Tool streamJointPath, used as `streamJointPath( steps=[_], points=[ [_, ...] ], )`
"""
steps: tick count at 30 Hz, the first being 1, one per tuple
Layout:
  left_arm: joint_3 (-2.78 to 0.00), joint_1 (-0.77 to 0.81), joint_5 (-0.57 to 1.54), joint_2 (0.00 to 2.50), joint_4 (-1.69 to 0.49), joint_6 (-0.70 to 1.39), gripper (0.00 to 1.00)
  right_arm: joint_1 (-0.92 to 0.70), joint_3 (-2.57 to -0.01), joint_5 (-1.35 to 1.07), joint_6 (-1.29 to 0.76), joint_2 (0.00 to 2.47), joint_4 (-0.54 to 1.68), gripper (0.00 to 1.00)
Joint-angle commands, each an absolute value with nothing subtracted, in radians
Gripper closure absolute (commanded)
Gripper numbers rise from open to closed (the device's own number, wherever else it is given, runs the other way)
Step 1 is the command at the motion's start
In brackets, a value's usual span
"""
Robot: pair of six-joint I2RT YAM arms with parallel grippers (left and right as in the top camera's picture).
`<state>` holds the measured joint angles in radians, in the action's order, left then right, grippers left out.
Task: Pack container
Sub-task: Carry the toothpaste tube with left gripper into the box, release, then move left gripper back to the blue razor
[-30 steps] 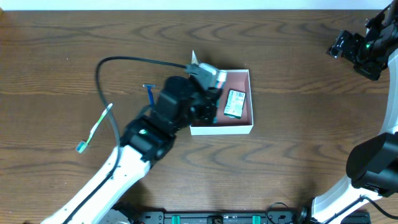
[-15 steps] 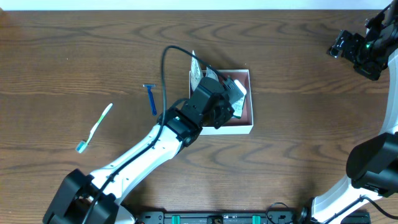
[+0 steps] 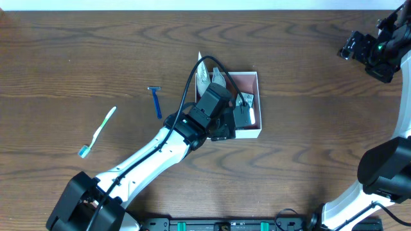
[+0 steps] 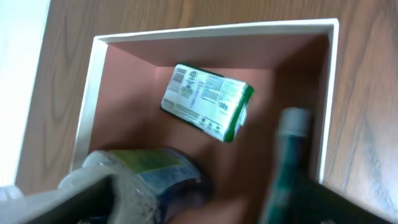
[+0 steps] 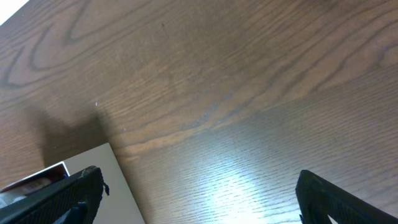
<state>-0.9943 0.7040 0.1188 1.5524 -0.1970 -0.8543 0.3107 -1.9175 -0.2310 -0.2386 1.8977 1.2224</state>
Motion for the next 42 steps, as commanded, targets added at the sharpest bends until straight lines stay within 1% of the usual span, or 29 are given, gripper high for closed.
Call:
streamJointPath(
  steps=[1, 2, 6, 8, 10, 12, 14, 16, 19, 22, 25, 27, 29, 35, 38, 42],
  points=[
    [-1.014, 0.707, 0.111, 1.537, -0.18, -0.884, 0.02, 0.316, -1.928, -0.232, -0.25, 1.891, 1.223, 0.01],
    [-1.014, 0.707, 0.111, 1.525, -0.165, -0.834, 0.02, 0.316, -1.928, -0.232, -0.25, 1.89, 1.223, 0.01],
    [-1.014, 0.706, 0.081, 1.414, -0.08, -0.397, 0.02, 0.316, -1.928, -0.232, -0.25, 1.891, 1.223, 0.01],
    [-1.014, 0.706, 0.046, 1.317, -0.091, -0.233, 0.02, 0.316, -1.928, -0.232, -0.25, 1.89, 1.223, 0.01],
    [-1.014, 0.706, 0.015, 1.248, -0.117, -0.149, 0.02, 0.316, -1.928, -0.232, -0.25, 1.89, 1.224, 0.01],
    [-1.014, 0.704, -0.06, 1.155, -0.178, -0.001, 0.02, 0.316, -1.928, -0.232, -0.25, 1.89, 1.224, 0.01],
    [-1.014, 0.692, -0.212, 1.063, -0.268, 0.187, 0.02, 0.316, -1.928, -0.232, -0.25, 1.891, 1.223, 0.01],
    [-1.014, 0.669, -0.334, 1.002, -0.353, 0.295, 0.02, 0.316, -1.928, -0.232, -0.25, 1.89, 1.223, 0.01],
    [-1.014, 0.609, -0.443, 0.954, -0.467, 0.331, 0.02, 0.316, -1.928, -0.232, -0.25, 1.89, 1.224, 0.01],
    [-1.014, 0.526, -0.457, 0.964, -0.529, 0.332, 0.02, 0.316, -1.928, -0.232, -0.25, 1.891, 1.223, 0.01],
    [-1.014, 0.431, -0.452, 1.014, -0.576, 0.393, 0.02, 0.316, -1.928, -0.232, -0.25, 1.891, 1.223, 0.01],
    [-1.014, 0.371, -0.407, 1.057, -0.591, 0.41, 0.02, 0.316, -1.928, -0.232, -0.25, 1.891, 1.224, 0.01],
    [-1.014, 0.305, -0.315, 1.114, -0.588, 0.41, 0.02, 0.316, -1.928, -0.232, -0.25, 1.891, 1.223, 0.01],
    [-1.014, 0.146, -0.1, 1.329, -0.538, 0.38, 0.02, 0.316, -1.928, -0.232, -0.25, 1.89, 1.224, 0.01],
    [-1.014, 0.109, 0.015, 1.437, -0.488, 0.321, 0.02, 0.316, -1.928, -0.232, -0.25, 1.891, 1.223, 0.01],
    [-1.014, 0.107, 0.023, 1.551, -0.451, 0.318, 0.02, 0.316, -1.928, -0.232, -0.25, 1.89, 1.224, 0.01]
  ],
)
